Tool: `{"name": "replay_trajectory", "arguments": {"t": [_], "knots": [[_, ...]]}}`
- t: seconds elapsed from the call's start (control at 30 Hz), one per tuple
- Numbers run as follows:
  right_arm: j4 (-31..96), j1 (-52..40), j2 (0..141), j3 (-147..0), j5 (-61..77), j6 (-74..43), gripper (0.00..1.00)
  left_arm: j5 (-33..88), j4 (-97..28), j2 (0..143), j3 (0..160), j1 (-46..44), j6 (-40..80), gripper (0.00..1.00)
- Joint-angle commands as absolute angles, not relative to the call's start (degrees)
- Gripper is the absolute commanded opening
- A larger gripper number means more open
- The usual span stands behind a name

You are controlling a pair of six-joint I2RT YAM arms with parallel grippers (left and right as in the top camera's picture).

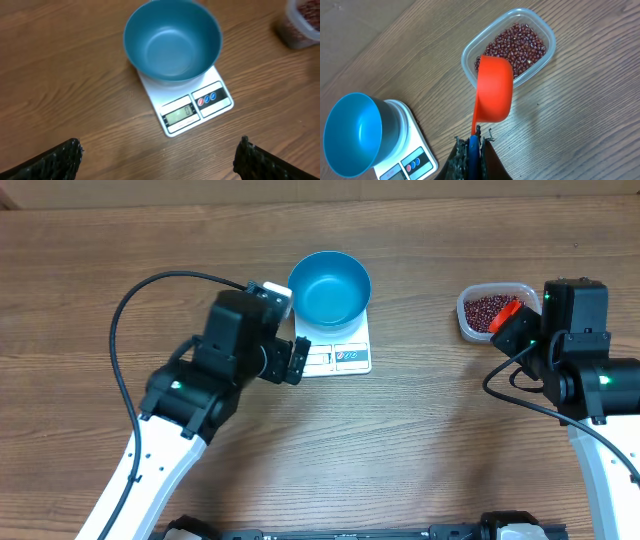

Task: Scoop item into bowl and weigh 150g on scale
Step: 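Lift the left gripper back from the scale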

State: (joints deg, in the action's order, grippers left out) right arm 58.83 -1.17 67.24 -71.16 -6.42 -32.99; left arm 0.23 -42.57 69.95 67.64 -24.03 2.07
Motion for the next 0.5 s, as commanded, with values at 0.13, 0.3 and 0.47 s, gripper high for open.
{"name": "replay_trajectory", "arguments": {"t": [0.13, 0.3, 0.47], "knots": [[58.87, -1.28, 67.31, -72.60, -6.85, -32.97, 0.04, 7.09, -42.19, 68.12, 67.70, -23.27, -2.81, 1.00], [58.87, -1.28, 67.31, -72.60, -6.83, -32.99, 0.04, 7.05, -42.13, 68.14, 67.59, -23.27, -2.81, 1.00], [58.98, -1.28, 67.33, -72.60, -6.83, -32.97, 0.04, 7.03, -41.43, 68.14, 67.59, -23.27, -2.81, 1.00]]}}
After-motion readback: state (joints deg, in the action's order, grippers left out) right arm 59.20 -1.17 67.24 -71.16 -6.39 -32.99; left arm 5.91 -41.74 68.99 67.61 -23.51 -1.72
